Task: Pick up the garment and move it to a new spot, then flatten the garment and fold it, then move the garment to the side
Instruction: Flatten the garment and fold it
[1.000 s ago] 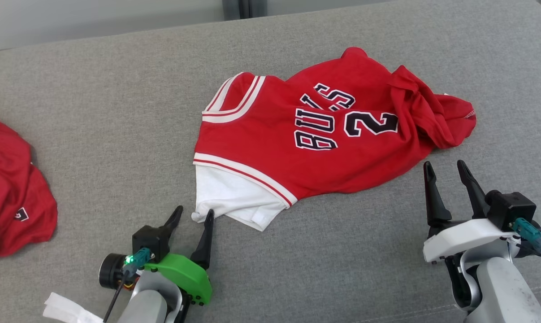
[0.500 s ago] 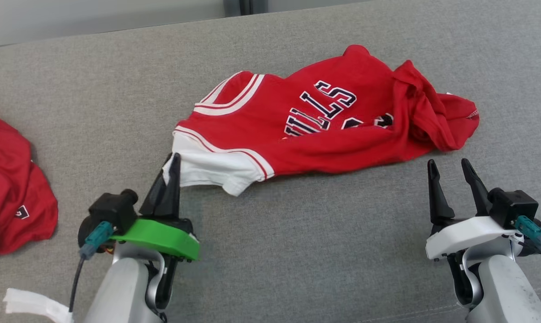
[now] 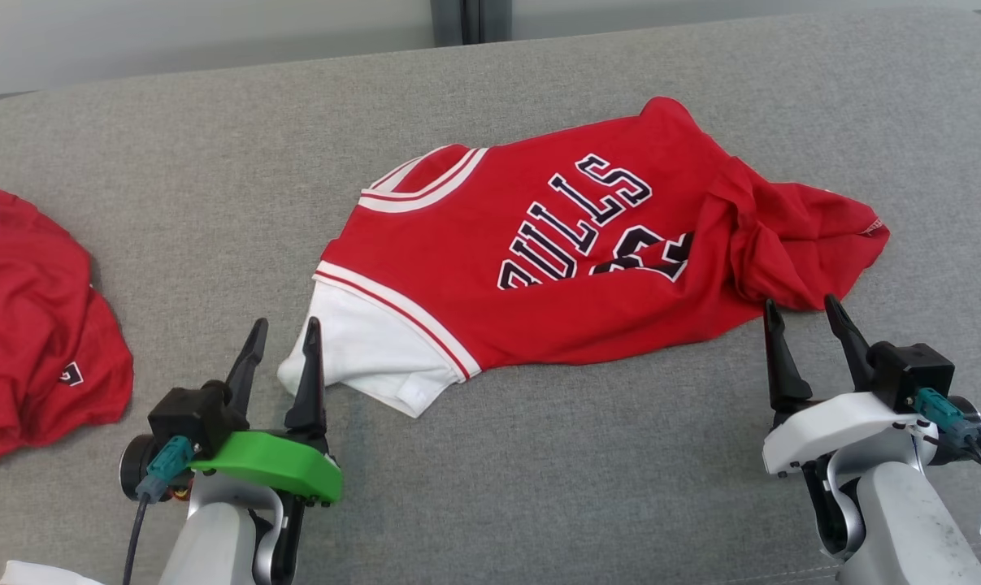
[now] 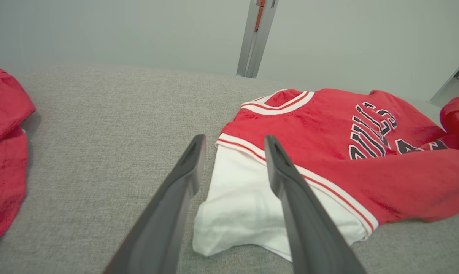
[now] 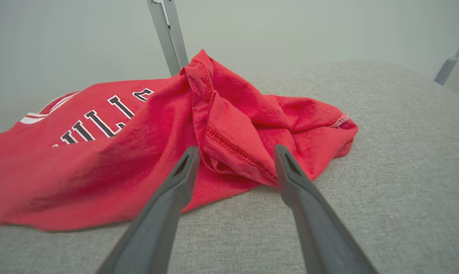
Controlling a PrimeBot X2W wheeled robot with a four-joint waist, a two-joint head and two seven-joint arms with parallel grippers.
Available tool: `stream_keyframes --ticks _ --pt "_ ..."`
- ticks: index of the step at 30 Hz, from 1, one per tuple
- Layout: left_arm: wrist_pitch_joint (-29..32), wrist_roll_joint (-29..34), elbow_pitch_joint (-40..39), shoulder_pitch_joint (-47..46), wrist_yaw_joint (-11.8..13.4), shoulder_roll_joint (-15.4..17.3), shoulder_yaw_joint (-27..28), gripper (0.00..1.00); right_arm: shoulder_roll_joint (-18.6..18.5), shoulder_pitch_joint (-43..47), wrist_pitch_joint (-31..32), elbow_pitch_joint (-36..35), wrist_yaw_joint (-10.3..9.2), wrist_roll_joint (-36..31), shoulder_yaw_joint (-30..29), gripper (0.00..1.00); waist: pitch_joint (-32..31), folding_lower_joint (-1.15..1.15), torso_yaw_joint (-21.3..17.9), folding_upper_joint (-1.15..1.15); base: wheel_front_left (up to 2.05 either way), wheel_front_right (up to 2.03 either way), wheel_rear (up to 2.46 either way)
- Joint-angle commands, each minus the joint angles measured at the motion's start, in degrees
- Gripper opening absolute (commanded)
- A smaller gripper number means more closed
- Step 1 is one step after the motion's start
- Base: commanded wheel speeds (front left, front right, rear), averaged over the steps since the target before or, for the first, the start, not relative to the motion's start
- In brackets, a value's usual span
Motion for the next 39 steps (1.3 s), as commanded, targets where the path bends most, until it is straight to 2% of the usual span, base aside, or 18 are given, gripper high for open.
stream_keyframes --ticks 1,12,25,31,38,39 --pt "-0.03 0.31 -0.88 -0.20 -0.02 0.00 0.17 1.00 -0.20 -0.48 -0.08 0.11 -0.08 -0.60 0.19 1.00 -0.13 0.00 0.27 0.00 0.00 0.00 0.00" --pt "-0.02 -3.80 -7.67 2.37 -0.11 0.05 -3.15 1.00 -0.96 0.77 -0.68 1.57 -0.08 -5.86 0.68 1.00 -0.44 0.00 3.19 0.00 0.00 0.00 0.00" --pt "-0.02 -4.90 -8.33 0.66 -0.14 0.04 -4.33 1.00 -2.58 -6.31 -0.07 10.62 -0.08 -20.48 -3.78 1.00 1.85 0.00 7.50 0.00 0.00 0.00 0.00" --pt "-0.02 -5.21 -7.96 0.27 -0.14 0.03 -4.62 1.00 -3.25 -9.90 0.16 14.88 -0.08 -23.58 -6.78 1.00 2.63 0.00 8.57 0.00 0.00 0.00 0.00" --pt "-0.02 -5.23 -7.65 0.20 -0.14 0.03 -4.42 1.00 -3.00 -12.32 -0.41 16.75 -0.08 -25.18 -10.49 1.00 2.70 0.00 8.19 0.00 0.00 0.00 0.00" --pt "-0.02 -5.15 -7.59 0.22 -0.14 0.03 -4.37 1.00 -2.86 -12.55 -0.53 16.69 -0.08 -25.20 -10.77 0.84 2.60 0.00 7.91 0.00 0.00 0.00 0.00"
